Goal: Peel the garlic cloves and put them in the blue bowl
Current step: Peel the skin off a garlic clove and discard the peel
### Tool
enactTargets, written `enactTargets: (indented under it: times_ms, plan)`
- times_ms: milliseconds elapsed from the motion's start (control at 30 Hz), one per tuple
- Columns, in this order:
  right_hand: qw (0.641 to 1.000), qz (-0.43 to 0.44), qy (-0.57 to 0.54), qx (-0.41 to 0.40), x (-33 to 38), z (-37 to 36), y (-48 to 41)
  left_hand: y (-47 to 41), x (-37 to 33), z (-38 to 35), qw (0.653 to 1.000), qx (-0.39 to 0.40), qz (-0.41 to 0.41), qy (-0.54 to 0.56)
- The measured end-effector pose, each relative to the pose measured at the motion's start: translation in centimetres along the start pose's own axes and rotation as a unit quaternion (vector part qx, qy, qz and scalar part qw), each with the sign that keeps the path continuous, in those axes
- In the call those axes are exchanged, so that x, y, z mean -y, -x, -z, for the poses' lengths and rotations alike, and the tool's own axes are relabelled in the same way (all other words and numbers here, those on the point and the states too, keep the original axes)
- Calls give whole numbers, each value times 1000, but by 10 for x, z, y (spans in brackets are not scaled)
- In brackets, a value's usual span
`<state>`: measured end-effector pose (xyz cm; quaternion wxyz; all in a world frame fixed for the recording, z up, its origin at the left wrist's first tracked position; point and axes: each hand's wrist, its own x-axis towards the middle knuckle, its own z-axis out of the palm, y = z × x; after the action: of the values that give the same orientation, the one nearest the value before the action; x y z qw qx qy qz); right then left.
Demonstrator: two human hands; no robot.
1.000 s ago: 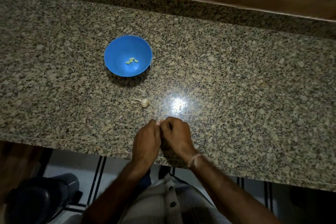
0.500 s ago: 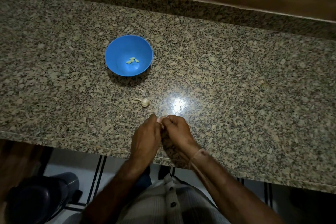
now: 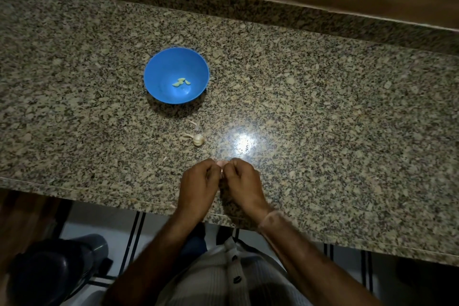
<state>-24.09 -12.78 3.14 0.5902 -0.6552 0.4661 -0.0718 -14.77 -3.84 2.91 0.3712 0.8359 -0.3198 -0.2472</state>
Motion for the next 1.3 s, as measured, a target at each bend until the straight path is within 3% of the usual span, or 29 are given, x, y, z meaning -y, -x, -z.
enactTargets:
  times_ms: [33, 67, 100, 133, 167, 200, 267, 333, 367, 433, 467, 533, 567, 600, 700, 767, 833, 933, 1067, 1200, 1300]
  plan:
    - [990, 86, 105, -24, -3, 1, 1, -3, -1, 0, 989, 29, 99, 107]
    - [973, 152, 172, -37, -4, 0, 1, -6, -3, 1, 951, 63, 205, 221]
    - [961, 185, 200, -43, -4, -1, 0, -8, -6, 3, 916, 93, 274, 278]
    - [962, 183, 197, -41, -2, -1, 1, -9, -8, 6, 911, 108, 283, 279]
    - [974, 156, 162, -32, -4, -2, -1, -9, -7, 7, 946, 105, 224, 210]
    - [988, 107, 107, -18, -4, -2, -3, -7, -2, 8, 987, 78, 115, 83]
    - [999, -22, -34, 21, -5, -4, -7, -5, 3, 9, 995, 9, -60, -82]
    - [976, -127, -170, 45, -6, -8, -7, -6, 5, 8, 992, -15, -110, -68]
    - [974, -130, -182, 40, -4, -9, -5, -6, 6, 7, 994, -12, -103, -40]
    - [999, -16, -45, -10, -3, -7, 0, -5, 1, 7, 996, 19, 21, 84]
    - [996, 62, 59, -36, -3, -4, 3, -6, -2, 7, 971, 42, 137, 193]
    - [967, 163, 183, -64, -6, 0, 0, -8, -7, 7, 863, 97, 324, 377]
    - [967, 168, 180, -65, -7, 1, -1, -8, -5, 7, 841, 104, 342, 407]
    - [976, 149, 148, -60, -8, 0, -3, -7, -3, 6, 852, 93, 320, 403]
    - [996, 67, 47, -45, -10, -5, -6, -2, 0, 9, 958, 18, 140, 248]
    - [997, 48, 44, -47, -12, -8, -6, -3, 1, 10, 981, -1, 75, 177]
    - [996, 57, 43, -48, -13, -7, -6, -3, 2, 10, 978, 15, 87, 187]
    - [983, 140, 103, -66, -9, -3, -5, -2, 4, 10, 969, 5, 126, 211]
    - [962, 210, 160, -73, -10, -4, -5, 0, 7, 7, 928, -6, 190, 321]
    - [965, 218, 132, -66, -12, -1, -5, 1, 5, 10, 962, -30, 129, 237]
    - [961, 224, 153, -49, -19, -1, -9, -3, 8, 11, 950, -45, 145, 272]
